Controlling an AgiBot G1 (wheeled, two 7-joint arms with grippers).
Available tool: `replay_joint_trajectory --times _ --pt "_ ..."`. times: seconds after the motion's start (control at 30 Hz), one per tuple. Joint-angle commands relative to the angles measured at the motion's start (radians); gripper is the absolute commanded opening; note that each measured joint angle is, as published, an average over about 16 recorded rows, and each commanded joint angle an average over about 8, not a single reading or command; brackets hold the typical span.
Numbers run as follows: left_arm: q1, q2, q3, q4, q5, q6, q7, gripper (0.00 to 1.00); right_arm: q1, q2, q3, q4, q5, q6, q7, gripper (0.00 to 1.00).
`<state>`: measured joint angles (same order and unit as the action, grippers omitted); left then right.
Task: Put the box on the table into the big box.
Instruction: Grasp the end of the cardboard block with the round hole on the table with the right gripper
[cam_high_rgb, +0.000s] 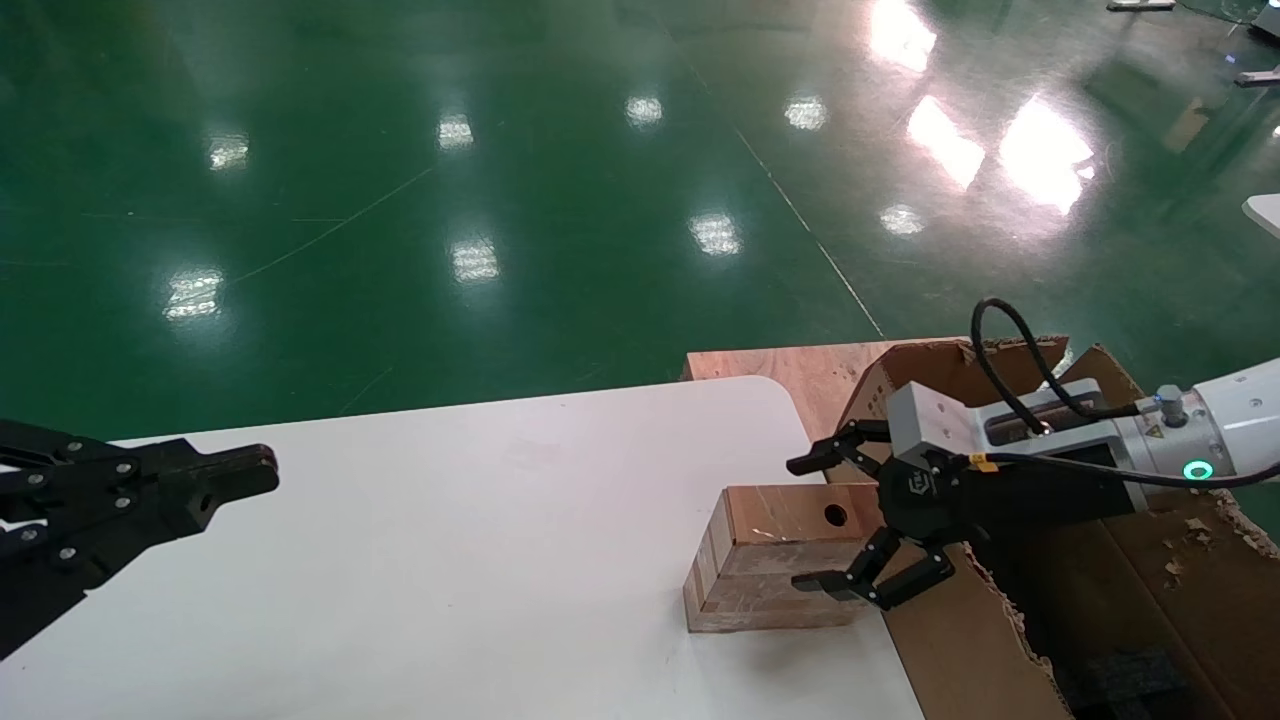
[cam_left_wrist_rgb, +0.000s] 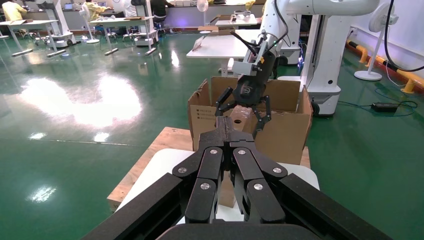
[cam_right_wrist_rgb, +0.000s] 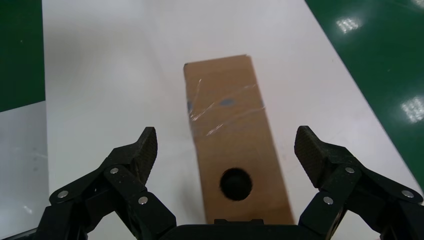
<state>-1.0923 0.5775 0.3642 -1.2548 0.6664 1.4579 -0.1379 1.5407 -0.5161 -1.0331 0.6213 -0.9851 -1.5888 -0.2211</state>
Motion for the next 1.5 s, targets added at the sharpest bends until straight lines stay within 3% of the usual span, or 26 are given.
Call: replay_joint_trajectory --times 0.03,0.87,0.9,1.1,1.17,1.37,1.43,1.5 --pt "0.000 0.000 0.000 0.000 0.000 0.000 0.000 0.00 0.003 0.003 -0.019 -0.004 0.010 -0.002 -0.005 1.00" --pt "0.000 0.000 0.000 0.000 0.000 0.000 0.000 0.01 0.034 0.032 -0.056 0.050 0.016 0.047 0.008 1.00" --pt "0.000 0.000 0.000 0.000 0.000 0.000 0.000 0.06 0.034 0.032 -0.056 0.051 0.017 0.047 0.009 1.00" --pt "0.000 0.000 0.000 0.001 0.000 0.000 0.000 0.80 0.032 0.035 -0.053 0.050 0.038 0.041 0.013 1.00" --pt "0.000 0.000 0.000 0.001 -0.001 -0.001 0.000 1.00 0.031 0.035 -0.052 0.049 0.043 0.038 0.014 0.95" --pt "0.000 0.000 0.000 0.001 -0.001 -0.001 0.000 1.00 0.029 0.035 -0.051 0.048 0.044 0.038 0.014 0.72" --pt "0.000 0.000 0.000 0.001 -0.001 -0.001 0.000 1.00 0.030 0.035 -0.051 0.049 0.042 0.039 0.013 0.72" --pt "0.000 0.000 0.000 0.001 -0.001 -0.001 0.000 1.00 0.030 0.035 -0.051 0.049 0.040 0.040 0.013 0.77"
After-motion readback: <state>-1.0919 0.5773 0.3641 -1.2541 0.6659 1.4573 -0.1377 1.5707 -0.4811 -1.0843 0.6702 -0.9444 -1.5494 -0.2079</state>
